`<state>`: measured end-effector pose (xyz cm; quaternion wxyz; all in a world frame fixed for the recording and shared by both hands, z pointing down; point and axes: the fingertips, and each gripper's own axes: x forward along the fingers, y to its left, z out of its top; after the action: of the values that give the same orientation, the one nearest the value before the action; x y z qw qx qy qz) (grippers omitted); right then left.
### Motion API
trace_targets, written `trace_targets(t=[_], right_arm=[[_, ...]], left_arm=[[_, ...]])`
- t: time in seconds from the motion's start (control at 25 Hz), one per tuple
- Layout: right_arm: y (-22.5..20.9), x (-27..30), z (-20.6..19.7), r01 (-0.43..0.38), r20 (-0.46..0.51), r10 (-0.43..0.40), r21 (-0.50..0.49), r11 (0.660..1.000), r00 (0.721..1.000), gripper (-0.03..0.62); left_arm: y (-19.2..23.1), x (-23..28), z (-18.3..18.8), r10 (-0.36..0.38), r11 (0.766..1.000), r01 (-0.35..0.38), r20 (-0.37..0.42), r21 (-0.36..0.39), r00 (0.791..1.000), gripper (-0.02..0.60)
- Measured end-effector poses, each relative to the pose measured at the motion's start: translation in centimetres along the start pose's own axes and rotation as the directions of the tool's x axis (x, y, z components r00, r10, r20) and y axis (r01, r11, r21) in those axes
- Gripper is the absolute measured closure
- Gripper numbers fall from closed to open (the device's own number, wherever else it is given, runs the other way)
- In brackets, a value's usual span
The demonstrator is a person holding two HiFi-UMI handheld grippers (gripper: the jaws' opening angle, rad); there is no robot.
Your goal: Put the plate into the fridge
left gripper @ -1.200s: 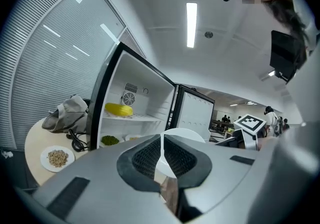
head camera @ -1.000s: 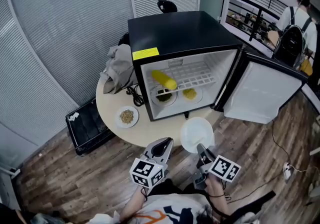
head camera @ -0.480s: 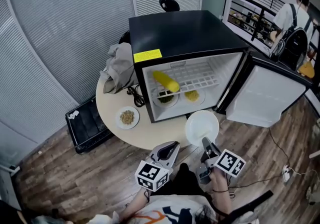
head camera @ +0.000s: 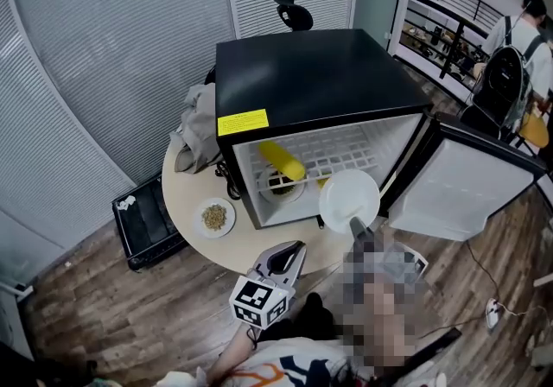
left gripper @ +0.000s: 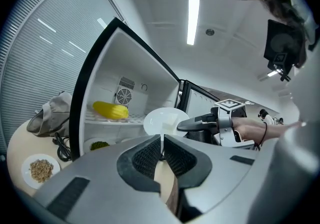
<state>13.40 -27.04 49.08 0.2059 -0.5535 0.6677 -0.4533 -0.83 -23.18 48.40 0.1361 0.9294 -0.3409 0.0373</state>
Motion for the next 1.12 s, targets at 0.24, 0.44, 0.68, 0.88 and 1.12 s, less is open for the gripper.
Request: trace_targets(t=[0.24,0.44,0.68,0.88,1.12], right_arm=[[0.1,3.8,3.0,-0.029,-0.006,0.029,-0.004,1.000,1.000,0.556],[-0.3,6.8,4.7,-0.040,-0.017,0.040,0.011,0.999,0.999,0.556],[-0.7,9.7,6.1,-0.047,-0.031,0.048,0.043,0.998,0.998,0.556],[-1.1,11.9,7.2,-0.038,-0.038,0.041,0.063,0.997,0.998,0.556],[-1.4,13.5,7.8,-0.018,-0.036,0.020,0.060,0.998,0.999,0.556]], left_arm=[[0.9,2.3,0.4,0.018,1.000,-0.018,-0.001,-0.002,1.000,0.554],[1.7,4.1,0.7,0.033,0.999,-0.033,0.003,-0.005,0.999,0.554],[2.0,5.2,1.1,0.033,0.999,-0.033,0.000,0.001,0.999,0.554],[2.5,5.9,1.6,0.035,0.999,-0.035,0.003,0.007,0.999,0.554],[2.8,6.2,1.5,0.033,0.999,-0.033,-0.008,0.007,0.999,0.554]])
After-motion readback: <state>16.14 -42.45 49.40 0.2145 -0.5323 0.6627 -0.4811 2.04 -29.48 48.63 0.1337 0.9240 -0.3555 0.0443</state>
